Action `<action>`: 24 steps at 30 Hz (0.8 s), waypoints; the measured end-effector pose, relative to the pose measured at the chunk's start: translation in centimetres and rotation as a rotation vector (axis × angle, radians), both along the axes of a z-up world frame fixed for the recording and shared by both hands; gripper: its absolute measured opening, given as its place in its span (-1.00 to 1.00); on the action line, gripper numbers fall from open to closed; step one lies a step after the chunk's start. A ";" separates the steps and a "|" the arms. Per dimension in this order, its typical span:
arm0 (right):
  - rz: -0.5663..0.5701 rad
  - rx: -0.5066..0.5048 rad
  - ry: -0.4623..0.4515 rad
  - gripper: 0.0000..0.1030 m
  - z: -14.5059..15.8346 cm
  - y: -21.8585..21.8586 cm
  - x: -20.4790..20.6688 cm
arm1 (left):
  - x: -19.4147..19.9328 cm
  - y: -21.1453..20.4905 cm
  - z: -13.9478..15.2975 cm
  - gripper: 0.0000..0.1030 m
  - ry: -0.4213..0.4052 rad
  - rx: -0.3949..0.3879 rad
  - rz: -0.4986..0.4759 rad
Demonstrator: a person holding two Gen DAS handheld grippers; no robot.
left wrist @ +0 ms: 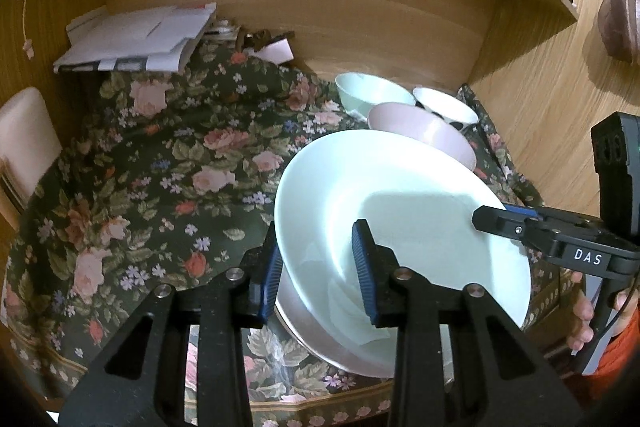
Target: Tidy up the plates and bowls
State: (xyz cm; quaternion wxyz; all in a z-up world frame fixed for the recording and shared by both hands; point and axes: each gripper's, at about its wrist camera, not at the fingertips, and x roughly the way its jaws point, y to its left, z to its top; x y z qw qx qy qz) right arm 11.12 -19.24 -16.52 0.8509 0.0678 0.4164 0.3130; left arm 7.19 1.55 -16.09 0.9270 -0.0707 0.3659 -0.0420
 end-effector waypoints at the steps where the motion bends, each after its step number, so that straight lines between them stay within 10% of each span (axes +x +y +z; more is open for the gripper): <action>1: -0.004 0.001 0.011 -0.36 -0.4 0.0 0.0 | 0.0 0.0 -0.2 -0.35 0.005 0.000 -0.002; 24: 0.002 -0.032 0.077 -0.36 -3.2 1.2 1.1 | 2.0 0.7 -3.7 -0.35 0.100 0.002 0.030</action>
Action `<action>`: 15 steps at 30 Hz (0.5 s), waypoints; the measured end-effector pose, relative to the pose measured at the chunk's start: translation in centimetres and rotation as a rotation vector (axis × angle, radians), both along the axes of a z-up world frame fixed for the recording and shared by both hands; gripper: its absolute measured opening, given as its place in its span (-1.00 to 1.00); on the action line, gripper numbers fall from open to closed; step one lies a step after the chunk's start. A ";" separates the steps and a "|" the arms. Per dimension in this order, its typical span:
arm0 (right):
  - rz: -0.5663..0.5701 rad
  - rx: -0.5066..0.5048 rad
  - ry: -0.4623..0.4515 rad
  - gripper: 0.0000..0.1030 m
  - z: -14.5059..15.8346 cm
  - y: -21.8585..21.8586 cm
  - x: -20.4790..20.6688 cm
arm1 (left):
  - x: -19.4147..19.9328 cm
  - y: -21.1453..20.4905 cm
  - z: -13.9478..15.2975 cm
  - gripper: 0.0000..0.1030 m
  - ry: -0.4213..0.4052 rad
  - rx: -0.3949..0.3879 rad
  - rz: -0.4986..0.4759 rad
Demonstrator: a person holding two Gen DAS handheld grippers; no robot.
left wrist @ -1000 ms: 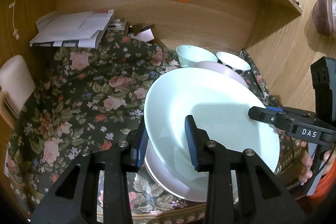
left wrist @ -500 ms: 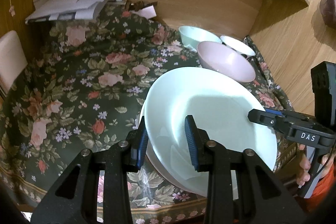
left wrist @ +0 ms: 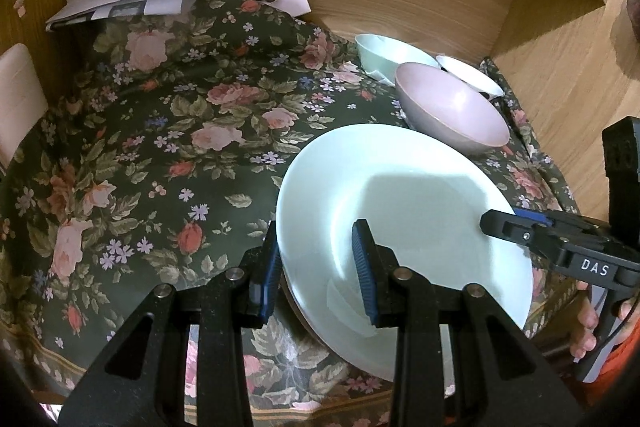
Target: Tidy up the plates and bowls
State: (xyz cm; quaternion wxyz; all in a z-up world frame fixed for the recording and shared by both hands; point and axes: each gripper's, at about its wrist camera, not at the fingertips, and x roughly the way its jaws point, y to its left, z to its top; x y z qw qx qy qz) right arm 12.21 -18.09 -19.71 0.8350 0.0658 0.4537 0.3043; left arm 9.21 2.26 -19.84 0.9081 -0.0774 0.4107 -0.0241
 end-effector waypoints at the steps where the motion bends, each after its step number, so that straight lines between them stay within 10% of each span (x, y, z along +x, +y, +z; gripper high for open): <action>1: 0.002 -0.002 -0.001 -0.36 0.0 0.1 0.0 | 0.1 0.0 0.0 -0.35 0.001 0.004 0.003; 15: -0.004 0.006 -0.016 -0.38 -0.2 -0.7 0.1 | 0.5 -0.8 0.2 -0.34 -0.014 0.034 -0.035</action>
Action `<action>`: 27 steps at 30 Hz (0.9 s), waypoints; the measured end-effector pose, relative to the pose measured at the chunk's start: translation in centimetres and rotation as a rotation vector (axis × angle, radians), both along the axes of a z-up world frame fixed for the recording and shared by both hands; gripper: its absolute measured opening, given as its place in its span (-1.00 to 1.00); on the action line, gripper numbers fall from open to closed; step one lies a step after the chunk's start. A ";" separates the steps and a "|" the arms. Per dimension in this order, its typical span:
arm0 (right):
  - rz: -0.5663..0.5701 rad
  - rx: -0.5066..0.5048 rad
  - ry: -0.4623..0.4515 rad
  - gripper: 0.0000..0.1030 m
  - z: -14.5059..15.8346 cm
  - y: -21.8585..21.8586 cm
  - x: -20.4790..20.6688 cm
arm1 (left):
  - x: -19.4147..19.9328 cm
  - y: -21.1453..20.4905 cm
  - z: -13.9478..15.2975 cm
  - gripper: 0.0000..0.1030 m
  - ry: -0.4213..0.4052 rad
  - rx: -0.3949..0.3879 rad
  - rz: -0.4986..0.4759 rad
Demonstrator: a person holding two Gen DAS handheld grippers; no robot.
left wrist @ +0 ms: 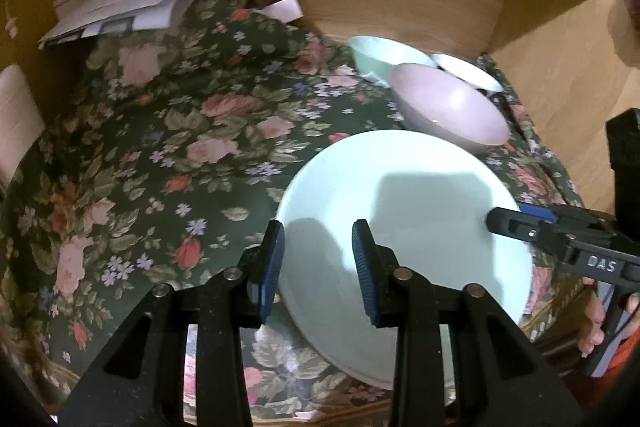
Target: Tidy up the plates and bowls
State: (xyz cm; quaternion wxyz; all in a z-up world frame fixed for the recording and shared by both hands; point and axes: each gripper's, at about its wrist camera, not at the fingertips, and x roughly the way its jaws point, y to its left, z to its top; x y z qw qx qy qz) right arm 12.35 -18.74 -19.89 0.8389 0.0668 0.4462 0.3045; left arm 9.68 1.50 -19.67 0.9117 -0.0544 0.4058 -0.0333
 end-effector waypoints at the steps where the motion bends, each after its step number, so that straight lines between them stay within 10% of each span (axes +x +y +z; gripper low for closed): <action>1: -0.001 -0.001 -0.001 -0.38 0.0 -0.1 -0.1 | 0.0 -0.2 0.1 -0.34 -0.004 0.004 -0.001; 10: -0.011 -0.079 -0.058 -0.38 0.8 0.3 -0.5 | 0.5 -0.5 0.9 -0.19 -0.007 0.021 0.012; 27: -0.183 -0.075 -0.215 0.26 5.0 -4.3 0.8 | 4.6 -2.0 5.1 0.24 -0.076 0.039 -0.008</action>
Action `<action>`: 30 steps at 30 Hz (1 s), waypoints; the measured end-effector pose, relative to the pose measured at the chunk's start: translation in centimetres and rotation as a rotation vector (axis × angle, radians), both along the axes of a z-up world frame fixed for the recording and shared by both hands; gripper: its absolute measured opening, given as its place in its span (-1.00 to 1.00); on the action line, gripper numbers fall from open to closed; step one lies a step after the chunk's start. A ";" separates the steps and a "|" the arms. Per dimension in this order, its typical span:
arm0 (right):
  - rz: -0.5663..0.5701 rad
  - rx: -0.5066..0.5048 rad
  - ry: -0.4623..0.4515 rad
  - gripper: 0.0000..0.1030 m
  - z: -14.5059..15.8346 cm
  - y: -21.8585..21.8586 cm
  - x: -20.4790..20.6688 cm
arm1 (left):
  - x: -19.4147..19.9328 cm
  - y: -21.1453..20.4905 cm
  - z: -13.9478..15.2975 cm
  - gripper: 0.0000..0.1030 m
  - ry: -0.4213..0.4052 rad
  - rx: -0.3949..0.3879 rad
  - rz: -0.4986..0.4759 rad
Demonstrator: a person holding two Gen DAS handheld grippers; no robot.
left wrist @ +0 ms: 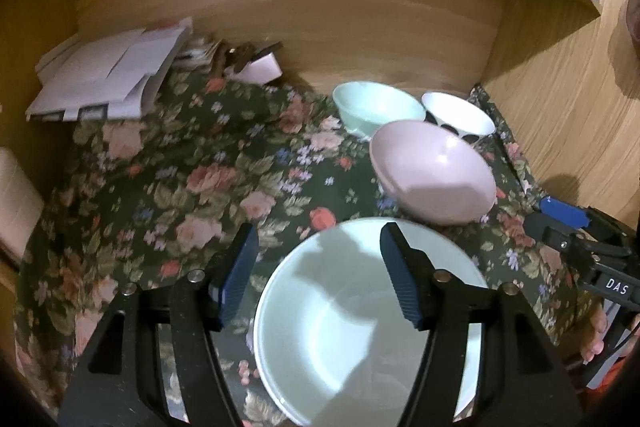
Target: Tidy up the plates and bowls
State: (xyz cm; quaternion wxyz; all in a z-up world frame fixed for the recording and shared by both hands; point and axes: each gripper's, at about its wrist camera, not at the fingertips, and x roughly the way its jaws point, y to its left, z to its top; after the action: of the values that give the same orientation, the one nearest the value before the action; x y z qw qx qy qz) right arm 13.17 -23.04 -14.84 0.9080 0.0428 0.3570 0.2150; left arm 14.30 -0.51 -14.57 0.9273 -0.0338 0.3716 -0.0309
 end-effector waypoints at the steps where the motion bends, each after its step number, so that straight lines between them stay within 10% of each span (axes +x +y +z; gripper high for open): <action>1: -0.005 0.000 -0.009 0.26 0.2 -0.2 0.2 | 0.3 -0.2 0.2 0.26 -0.004 0.004 -0.003; 30: -0.073 0.054 0.071 0.51 -2.3 -2.6 8.8 | 12.9 -4.7 -3.7 0.43 0.157 0.040 -0.094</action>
State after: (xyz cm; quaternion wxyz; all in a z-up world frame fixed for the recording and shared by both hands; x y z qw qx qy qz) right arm 22.01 -25.63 -17.15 0.9006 0.0880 0.3811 0.1895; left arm 27.23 -5.24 -18.27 0.8933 -0.0003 0.4448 -0.0642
